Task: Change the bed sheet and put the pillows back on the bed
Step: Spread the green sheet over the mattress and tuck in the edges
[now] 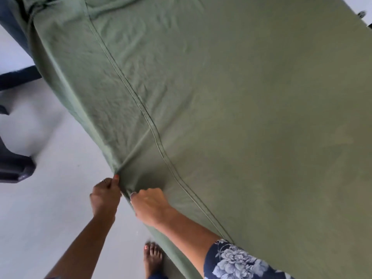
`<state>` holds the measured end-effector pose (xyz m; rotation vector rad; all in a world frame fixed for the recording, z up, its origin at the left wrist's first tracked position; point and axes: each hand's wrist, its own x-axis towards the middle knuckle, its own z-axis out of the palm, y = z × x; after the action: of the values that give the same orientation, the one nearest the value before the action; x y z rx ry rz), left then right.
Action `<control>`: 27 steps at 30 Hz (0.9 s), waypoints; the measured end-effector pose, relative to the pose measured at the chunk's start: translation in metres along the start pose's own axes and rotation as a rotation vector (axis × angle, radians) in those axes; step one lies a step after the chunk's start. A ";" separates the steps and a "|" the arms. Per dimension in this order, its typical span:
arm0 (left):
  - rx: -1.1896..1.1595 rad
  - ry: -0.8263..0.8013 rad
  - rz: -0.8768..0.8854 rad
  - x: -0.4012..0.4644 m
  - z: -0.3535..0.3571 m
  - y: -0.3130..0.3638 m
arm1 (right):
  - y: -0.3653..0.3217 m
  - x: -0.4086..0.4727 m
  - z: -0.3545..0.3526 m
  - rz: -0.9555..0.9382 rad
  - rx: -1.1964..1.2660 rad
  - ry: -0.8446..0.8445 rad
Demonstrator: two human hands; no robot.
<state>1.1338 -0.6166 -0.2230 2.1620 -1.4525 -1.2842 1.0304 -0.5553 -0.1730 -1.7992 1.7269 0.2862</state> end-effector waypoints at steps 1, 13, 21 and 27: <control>0.001 -0.039 -0.012 0.003 0.003 0.002 | 0.001 0.004 -0.002 -0.008 -0.018 -0.034; 0.195 0.033 0.132 0.131 -0.002 0.070 | 0.022 0.112 -0.067 0.109 -0.013 0.213; 0.207 0.110 0.079 0.139 -0.047 0.078 | -0.003 0.134 -0.078 0.057 0.184 0.100; 0.169 -0.326 -0.105 0.148 -0.067 0.097 | -0.010 0.142 -0.093 0.031 0.108 -0.035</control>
<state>1.1421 -0.8048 -0.2027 2.2404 -1.6385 -1.6723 1.0334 -0.7251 -0.1755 -1.6820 1.7141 0.2314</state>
